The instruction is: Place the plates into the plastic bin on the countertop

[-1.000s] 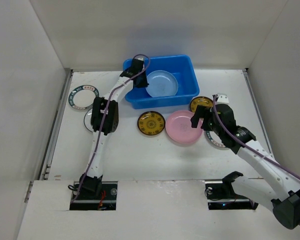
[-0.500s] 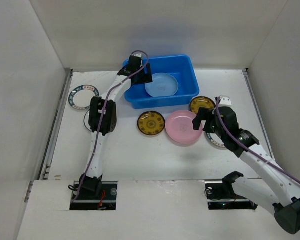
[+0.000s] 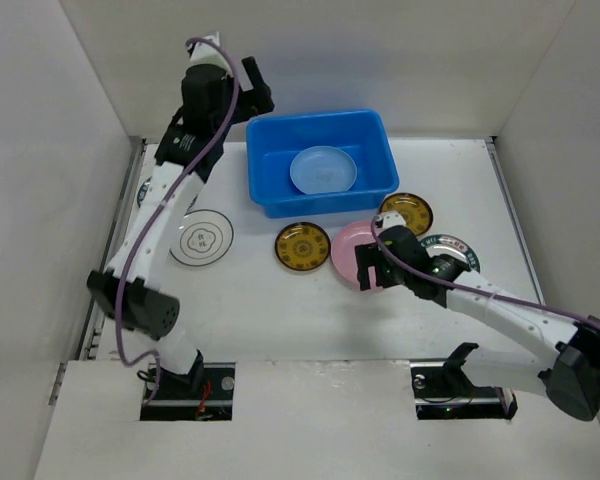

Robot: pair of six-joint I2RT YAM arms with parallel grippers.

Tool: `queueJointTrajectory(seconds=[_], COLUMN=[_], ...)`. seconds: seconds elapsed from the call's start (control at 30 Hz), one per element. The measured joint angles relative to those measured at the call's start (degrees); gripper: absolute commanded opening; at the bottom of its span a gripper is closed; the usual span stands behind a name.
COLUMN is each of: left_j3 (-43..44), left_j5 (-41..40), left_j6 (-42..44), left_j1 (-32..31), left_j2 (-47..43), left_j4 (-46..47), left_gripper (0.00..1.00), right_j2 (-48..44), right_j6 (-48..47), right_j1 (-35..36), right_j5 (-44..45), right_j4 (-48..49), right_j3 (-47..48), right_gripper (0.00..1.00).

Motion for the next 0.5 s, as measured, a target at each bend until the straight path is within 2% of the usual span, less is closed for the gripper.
queueJointTrajectory(seconds=[0.2,0.37,0.5], left_j3=[-21.62,-41.62,-51.54], left_j5=[-8.52,-10.27,-10.69], left_j6=[-2.16,-5.2,-7.19], left_j1=[0.13,0.87,2.05], left_j2=[-15.26,-21.44,-27.87], left_j4=[-1.11,-5.95,-10.71], left_gripper=[1.0,1.0,1.0], right_j2=[9.53,15.08,19.3], right_j6=[-3.08,-6.36,-8.11], right_j1=[3.28,4.31,4.33], right_j5=[-0.17,-0.39,-0.57], right_j4=[0.15,1.64,2.8], right_j3=[4.0,8.87,10.47], right_gripper=[0.93,0.91,0.9])
